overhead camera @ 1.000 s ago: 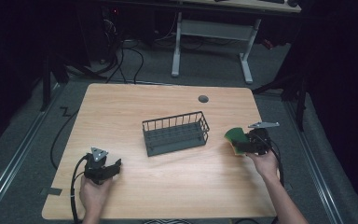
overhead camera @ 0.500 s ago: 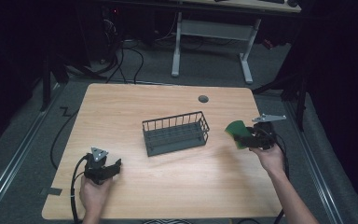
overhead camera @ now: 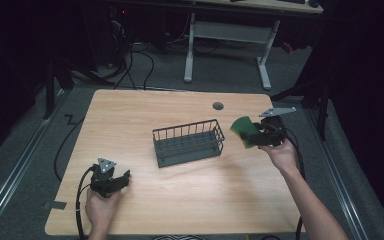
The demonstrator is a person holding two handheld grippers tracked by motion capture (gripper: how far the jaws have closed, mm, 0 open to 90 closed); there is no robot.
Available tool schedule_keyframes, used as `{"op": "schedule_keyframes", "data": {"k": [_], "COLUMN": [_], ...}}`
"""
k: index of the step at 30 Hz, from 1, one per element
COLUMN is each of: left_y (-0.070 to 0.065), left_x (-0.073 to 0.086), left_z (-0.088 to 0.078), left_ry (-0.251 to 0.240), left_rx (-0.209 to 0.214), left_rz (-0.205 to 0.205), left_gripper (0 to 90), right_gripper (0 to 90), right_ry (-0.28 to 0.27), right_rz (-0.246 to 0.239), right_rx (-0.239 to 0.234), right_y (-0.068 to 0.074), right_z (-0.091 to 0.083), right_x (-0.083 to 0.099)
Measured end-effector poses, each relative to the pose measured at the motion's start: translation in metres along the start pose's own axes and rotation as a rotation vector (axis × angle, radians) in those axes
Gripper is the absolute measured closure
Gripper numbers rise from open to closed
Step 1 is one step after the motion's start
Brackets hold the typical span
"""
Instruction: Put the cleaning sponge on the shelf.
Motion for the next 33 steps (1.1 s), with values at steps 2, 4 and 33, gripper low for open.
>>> {"op": "schedule_keyframes", "data": {"k": [2, 4, 33], "left_y": [0.0, 0.0, 0.0], "left_x": [0.0, 0.0, 0.0], "left_z": [0.0, 0.0, 0.0], "left_ry": [0.0, 0.0, 0.0], "left_rx": [0.0, 0.0, 0.003], "left_rz": [0.0, 0.0, 0.001], "left_gripper": [30.7, 30.7, 30.6], "right_gripper": [30.8, 30.9, 30.8], "right_ry": [-0.003, -0.004, 0.05], "right_rz": [-0.006, -0.017, -0.113], "right_rx": [-0.011, -0.02, -0.124], "right_y": [0.004, 0.008, 0.076], "right_z": [0.002, 0.004, 0.06], "right_x": [-0.006, -0.012, -0.07]}}
Point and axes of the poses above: each handheld gripper's, and its own axes: z roughly forward along the jaws, x roughly out of its underside, y roughly to its left, the point moved 2 cm from there along z, roughly forward along the jaws, and after that the axes turned 3 degrees about x, right-handed, at the moved point
